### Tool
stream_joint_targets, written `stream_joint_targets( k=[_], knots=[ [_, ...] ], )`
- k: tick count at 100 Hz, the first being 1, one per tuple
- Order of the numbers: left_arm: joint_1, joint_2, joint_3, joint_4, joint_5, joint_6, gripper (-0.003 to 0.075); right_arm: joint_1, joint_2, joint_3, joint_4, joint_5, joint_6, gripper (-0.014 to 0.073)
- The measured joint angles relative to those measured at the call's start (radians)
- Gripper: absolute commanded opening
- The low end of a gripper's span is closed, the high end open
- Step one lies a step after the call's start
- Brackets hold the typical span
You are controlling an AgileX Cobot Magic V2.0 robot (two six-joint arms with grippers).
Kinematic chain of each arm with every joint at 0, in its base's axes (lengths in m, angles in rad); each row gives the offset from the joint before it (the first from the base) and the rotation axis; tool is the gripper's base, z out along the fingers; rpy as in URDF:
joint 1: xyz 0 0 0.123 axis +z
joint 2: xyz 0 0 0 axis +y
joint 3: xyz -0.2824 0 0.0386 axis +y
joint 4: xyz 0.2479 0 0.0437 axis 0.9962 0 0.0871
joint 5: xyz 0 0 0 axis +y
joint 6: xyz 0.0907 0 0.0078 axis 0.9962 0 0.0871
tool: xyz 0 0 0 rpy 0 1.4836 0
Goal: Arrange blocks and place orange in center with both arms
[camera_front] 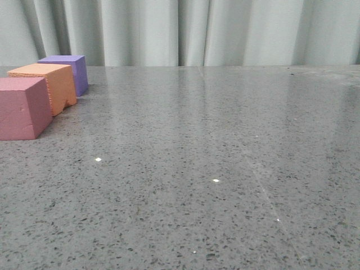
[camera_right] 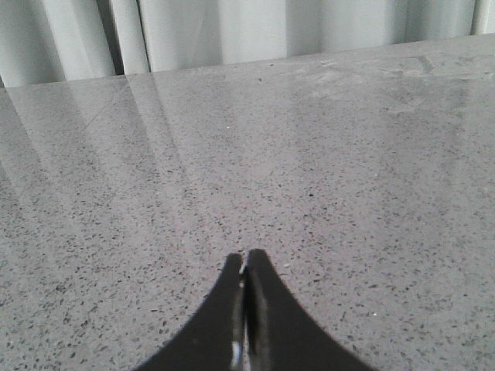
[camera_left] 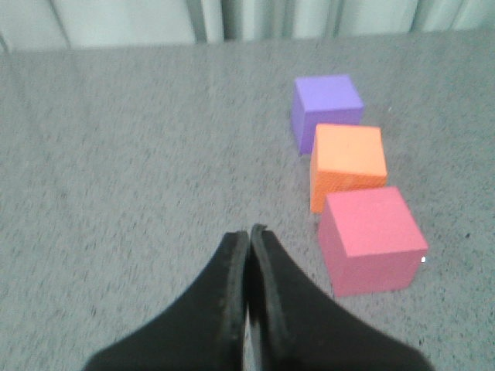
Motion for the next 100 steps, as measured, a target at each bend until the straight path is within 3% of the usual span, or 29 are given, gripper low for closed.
stream_joint_targets(
  k=[23,38,54,70,100],
  knots=[
    [0.05,-0.111,0.205,-0.136,-0.28,0.223,-0.0011,0.0,0.0,0.0,0.0,0.0,0.0,-0.0067],
    [0.18,-0.218,0.374,-0.293,-0.435,0.358,-0.0011,0.0,0.0,0.0,0.0,0.0,0.0,-0.0067],
    [0.315,-0.332,0.562,-0.353,-0.582,0.39,-0.0011,0.0,0.0,0.0,0.0,0.0,0.0,-0.0067],
    [0.368,-0.451,0.698,-0.367,-0.624,0.396,-0.0011,0.0,0.0,0.0,0.0,0.0,0.0,-0.0067],
    [0.368,-0.505,0.701,-0.388,-0.653,0.399,-0.0011,0.0,0.0,0.0,0.0,-0.002,0.0,-0.0067]
  ],
)
